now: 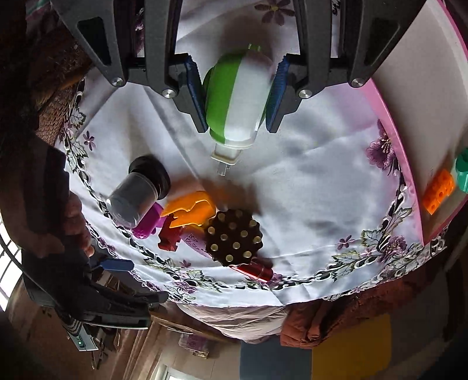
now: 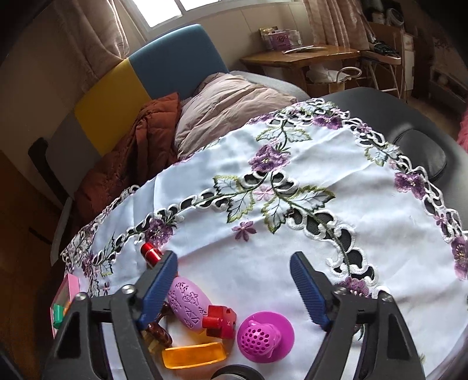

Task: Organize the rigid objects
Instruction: 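Grasp the red cylinder with the right tool while the left tool holds the bottle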

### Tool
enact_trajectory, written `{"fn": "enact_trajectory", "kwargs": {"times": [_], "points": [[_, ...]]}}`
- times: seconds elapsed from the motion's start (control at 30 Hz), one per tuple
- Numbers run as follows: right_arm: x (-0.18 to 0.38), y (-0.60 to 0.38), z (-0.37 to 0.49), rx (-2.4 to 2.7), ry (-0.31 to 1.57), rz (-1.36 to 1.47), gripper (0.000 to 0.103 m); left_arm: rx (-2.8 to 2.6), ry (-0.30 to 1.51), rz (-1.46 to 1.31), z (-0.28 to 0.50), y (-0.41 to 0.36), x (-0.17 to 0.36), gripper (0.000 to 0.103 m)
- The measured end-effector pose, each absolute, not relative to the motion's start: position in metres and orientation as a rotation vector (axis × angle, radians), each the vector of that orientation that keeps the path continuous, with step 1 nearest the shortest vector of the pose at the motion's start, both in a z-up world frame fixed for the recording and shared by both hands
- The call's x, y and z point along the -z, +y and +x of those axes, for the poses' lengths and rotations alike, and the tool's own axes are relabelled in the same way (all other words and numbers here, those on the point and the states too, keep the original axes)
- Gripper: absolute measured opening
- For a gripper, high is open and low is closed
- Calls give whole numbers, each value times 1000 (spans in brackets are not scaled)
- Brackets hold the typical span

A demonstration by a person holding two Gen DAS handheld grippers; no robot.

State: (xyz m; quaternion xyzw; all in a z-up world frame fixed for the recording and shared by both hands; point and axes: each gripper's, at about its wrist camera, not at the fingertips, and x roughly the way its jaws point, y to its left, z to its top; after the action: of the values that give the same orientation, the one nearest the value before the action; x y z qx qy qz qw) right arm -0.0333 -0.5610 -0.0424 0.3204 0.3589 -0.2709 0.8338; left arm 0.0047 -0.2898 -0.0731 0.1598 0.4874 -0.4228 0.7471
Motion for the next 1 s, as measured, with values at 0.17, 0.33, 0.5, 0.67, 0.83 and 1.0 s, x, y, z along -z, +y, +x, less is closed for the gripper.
{"fn": "enact_trajectory", "kwargs": {"times": [0.17,0.33,0.5,0.67,0.83,1.0], "points": [[50,-540,-13,420,848,632,57,932,1072,301,8,-285,76,40],[54,-521,-1,394,903,525,57,917,1072,268,8,-276,74,40],[55,-522,-3,408,902,528,57,917,1075,235,6,-265,71,40],[48,-512,21,360,926,485,52,946,1056,228,2,-257,64,40],[50,-502,74,291,1016,385,52,978,1056,205,-1,-250,58,40],[79,-496,124,267,1181,287,52,1004,1061,178,-2,-242,51,40]]}}
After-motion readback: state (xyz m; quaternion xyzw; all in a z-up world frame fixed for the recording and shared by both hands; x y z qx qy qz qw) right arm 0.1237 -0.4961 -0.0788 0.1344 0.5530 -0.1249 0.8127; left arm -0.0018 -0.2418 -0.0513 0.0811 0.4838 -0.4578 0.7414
